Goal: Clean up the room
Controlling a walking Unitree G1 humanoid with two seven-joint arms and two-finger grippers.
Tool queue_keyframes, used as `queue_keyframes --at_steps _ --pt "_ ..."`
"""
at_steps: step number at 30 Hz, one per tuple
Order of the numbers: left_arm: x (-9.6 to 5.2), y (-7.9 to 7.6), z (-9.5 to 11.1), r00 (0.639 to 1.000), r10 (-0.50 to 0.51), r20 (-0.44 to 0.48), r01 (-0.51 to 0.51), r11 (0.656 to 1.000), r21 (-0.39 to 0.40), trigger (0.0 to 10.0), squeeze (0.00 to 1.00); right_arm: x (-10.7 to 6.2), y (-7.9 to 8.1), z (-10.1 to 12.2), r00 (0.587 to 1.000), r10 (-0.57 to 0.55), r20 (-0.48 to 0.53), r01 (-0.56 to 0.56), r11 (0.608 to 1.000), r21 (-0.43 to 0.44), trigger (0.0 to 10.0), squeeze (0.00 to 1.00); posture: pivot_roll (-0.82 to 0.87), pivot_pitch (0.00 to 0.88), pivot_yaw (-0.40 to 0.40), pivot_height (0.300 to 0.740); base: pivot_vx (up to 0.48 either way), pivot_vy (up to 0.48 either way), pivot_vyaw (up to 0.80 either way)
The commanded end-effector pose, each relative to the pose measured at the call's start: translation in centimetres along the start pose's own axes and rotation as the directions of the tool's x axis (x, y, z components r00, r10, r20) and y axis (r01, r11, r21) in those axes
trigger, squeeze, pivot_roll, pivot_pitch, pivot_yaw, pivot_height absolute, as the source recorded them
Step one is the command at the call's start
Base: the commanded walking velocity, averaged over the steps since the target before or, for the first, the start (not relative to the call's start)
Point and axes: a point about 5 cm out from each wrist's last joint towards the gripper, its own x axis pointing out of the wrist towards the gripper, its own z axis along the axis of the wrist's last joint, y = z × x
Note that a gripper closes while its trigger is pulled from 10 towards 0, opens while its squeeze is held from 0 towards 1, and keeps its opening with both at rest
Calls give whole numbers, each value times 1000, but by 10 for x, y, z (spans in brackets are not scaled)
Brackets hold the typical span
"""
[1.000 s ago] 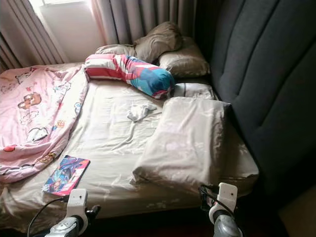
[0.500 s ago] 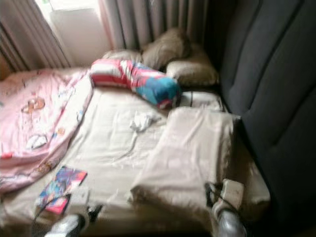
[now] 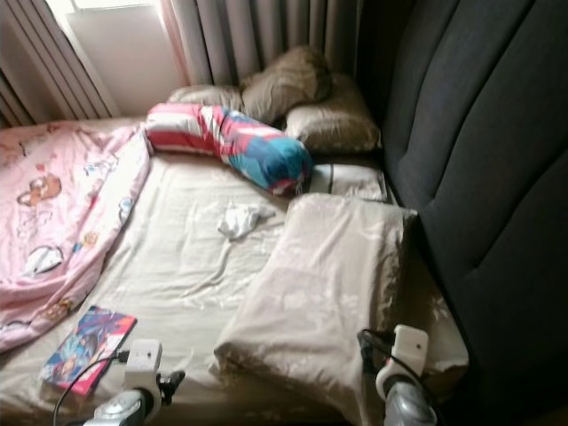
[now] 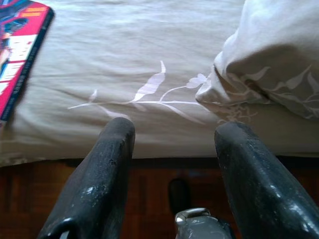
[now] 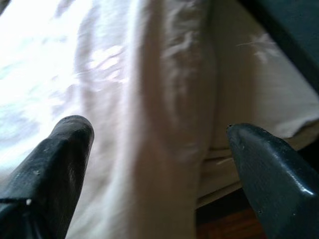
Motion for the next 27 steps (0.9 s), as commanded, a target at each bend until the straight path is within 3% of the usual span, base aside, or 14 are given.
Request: queue_keyframes --at_steps 1,10,18,23,27 --pt "-2 5 -6 1000 12 -22 -12 1000 7 10000 0 0 0 -3 1000 -2 -16 2 1000 9 10000 0 -128 1 62 719 0 0 0" --pt "-4 2 -14 1000 8 -27 -8 1000 7 10000 0 2 5 1 1000 -4 -19 4 1000 -4 10000 0 -122 26 68 719 0 0 0" --pt "-4 3 -14 1000 8 -27 -7 1000 11 10000 0 3 6 4 1000 -7 -5 7 1000 -6 10000 0 -118 37 71 670 0 0 0" --pt "-4 2 -12 1000 4 -17 -4 1000 15 10000 0 4 9 7 1000 -3 14 3 1000 3 10000 0 -116 43 75 670 0 0 0" --pt "-2 -1 -6 1000 -5 4 5 1000 22 10000 0 6 14 13 999 16 43 -18 998 62 10000 0 -112 49 81 670 0 0 0"
